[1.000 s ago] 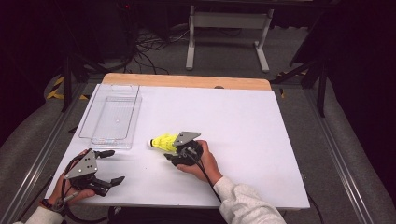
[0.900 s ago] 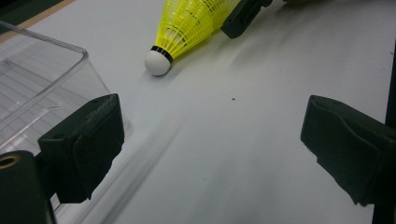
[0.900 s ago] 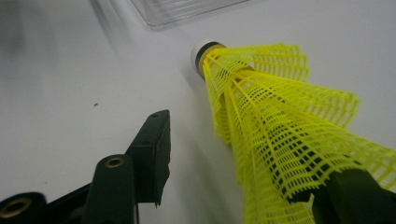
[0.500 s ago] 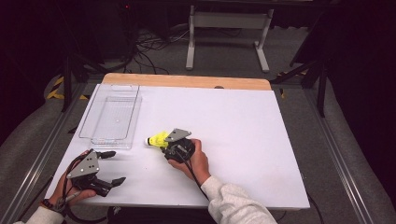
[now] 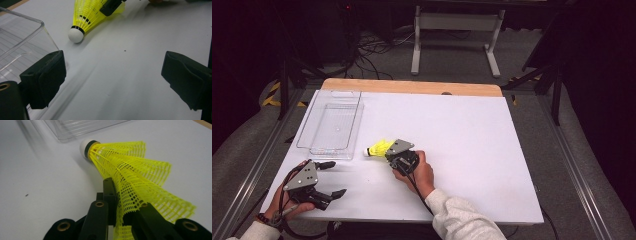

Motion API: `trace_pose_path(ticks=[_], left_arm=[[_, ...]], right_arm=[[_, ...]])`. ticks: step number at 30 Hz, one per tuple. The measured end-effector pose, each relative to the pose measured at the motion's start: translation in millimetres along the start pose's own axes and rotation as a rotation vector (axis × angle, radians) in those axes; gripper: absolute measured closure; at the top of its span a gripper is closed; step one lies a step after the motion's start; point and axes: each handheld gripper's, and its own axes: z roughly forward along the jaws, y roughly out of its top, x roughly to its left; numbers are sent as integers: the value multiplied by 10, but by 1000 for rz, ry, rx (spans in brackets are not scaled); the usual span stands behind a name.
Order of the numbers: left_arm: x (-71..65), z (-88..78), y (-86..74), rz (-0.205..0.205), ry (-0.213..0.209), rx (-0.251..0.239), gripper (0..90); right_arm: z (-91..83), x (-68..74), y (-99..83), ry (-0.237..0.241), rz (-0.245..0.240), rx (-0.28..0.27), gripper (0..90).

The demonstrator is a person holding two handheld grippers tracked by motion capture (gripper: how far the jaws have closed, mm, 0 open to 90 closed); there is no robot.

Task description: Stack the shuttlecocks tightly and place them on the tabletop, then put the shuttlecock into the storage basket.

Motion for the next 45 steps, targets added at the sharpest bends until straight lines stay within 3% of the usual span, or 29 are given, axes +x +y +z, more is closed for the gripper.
trace_pose_path(ticks=[20, 45], left_arm=[[44, -6, 7, -9, 1, -22, 66], [40, -3, 26, 1, 6, -29, 63]], right_arm=[[-146, -51, 32, 25, 26, -76, 877], [-311, -173, 60, 17, 57, -138, 882]])
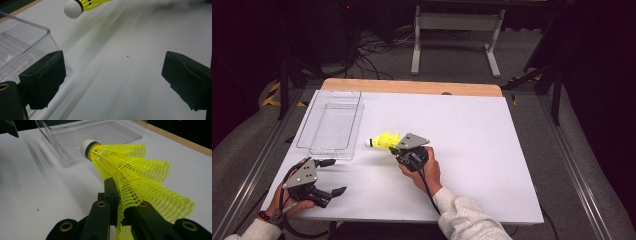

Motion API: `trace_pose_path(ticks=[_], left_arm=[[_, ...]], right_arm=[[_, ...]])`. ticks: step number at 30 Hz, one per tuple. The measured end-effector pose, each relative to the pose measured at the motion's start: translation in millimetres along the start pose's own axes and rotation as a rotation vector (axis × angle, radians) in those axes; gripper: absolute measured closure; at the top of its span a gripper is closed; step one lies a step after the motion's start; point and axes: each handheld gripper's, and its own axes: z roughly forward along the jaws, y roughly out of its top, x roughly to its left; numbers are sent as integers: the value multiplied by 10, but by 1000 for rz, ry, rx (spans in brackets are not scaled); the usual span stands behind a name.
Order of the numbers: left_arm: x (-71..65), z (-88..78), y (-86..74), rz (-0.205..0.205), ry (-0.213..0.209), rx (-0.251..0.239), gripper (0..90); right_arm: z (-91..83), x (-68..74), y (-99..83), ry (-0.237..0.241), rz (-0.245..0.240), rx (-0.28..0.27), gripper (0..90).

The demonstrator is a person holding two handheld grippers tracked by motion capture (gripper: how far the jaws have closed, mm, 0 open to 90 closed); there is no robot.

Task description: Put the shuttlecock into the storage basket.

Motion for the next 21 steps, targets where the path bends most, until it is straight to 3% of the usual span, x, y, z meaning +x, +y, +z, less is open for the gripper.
trace_pose_path(ticks=[11, 21], left_arm=[[-8, -21, 11, -2, 8, -11, 61], [-6, -29, 9, -4, 7, -20, 59]], right_arm=[[-68, -46, 78, -1, 18, -38, 884], [-81, -63, 339, 12, -13, -78, 884]])
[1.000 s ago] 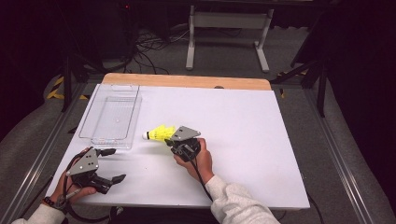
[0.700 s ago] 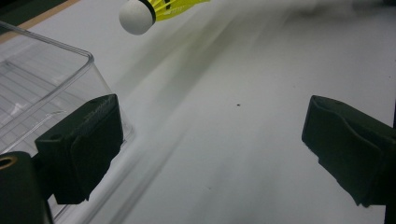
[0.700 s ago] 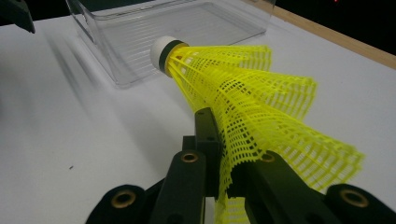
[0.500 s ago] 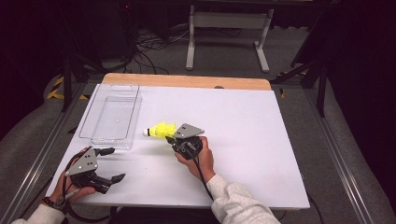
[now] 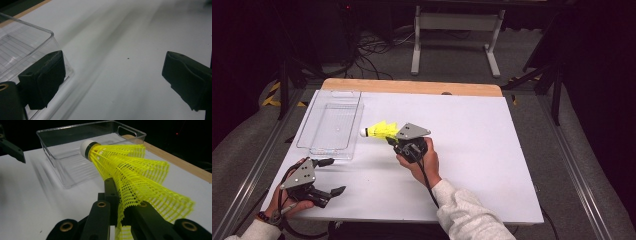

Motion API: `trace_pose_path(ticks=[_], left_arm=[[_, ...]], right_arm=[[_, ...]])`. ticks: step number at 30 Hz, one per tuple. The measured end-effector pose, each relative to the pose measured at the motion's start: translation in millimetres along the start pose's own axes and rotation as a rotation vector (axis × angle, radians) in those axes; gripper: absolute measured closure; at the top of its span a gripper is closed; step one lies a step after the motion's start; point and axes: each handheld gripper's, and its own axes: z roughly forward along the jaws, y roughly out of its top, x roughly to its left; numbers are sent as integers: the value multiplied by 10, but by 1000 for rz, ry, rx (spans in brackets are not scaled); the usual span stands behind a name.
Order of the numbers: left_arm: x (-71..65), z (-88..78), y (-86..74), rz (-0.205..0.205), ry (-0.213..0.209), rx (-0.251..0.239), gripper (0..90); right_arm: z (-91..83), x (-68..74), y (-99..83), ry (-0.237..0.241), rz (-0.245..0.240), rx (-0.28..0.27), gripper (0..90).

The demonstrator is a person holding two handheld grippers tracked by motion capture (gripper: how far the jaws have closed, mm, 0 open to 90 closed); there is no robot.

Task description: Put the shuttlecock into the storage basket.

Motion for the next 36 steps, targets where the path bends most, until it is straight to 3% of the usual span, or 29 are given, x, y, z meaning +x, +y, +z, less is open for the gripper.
trace_pose_path(ticks=[13, 24, 36], left_arm=[[-19, -2, 7, -1, -9, -11, 59], [-21, -2, 7, -1, -25, -21, 60], [-21, -3, -7, -9, -36, -25, 60]], right_arm=[[227, 36, 269, 46, -22, -8, 884], [549, 171, 503, 106, -60, 5, 885], [834, 306, 631, 151, -87, 28, 886]])
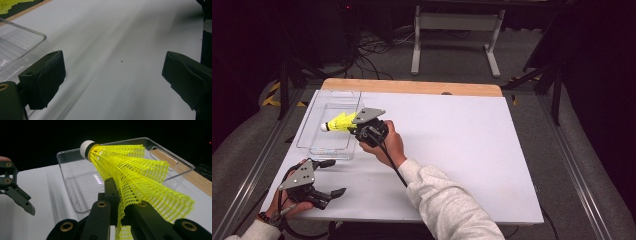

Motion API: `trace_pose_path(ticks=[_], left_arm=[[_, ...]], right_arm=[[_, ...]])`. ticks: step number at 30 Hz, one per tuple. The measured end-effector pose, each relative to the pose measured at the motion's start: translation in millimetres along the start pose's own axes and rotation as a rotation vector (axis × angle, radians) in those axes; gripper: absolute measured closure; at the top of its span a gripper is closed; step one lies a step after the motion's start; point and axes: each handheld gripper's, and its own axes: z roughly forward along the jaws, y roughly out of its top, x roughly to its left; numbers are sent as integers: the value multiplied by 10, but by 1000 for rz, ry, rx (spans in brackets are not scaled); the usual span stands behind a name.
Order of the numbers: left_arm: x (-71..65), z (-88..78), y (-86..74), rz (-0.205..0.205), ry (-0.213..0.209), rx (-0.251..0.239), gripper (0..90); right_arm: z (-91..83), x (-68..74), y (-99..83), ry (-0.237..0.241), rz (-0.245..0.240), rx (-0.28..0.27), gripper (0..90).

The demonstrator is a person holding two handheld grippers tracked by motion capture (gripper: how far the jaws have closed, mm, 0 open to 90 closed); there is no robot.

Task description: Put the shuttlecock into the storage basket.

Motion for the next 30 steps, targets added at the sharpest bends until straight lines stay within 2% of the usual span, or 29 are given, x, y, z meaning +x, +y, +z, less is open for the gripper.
trace_pose_path(ticks=[6, 11, 15, 18, 25, 30], left_arm=[[-12, 7, -4, -5, -12, -3, 60], [-9, -14, -9, -6, -9, -10, 60], [-9, -25, -22, -13, -10, -11, 60], [-26, -31, -32, -13, -13, -7, 60], [-49, -58, -52, -20, -8, -5, 60], [-63, -67, -61, -19, -10, 0, 60]], right_arm=[[117, 40, 58, 17, -25, 21, 886], [200, 49, 119, 48, -27, 34, 886], [248, 54, 159, 56, -36, 45, 886], [330, 75, 209, 69, -69, 80, 886], [498, 110, 246, 98, -105, 135, 886], [579, 121, 259, 102, -113, 160, 886]])
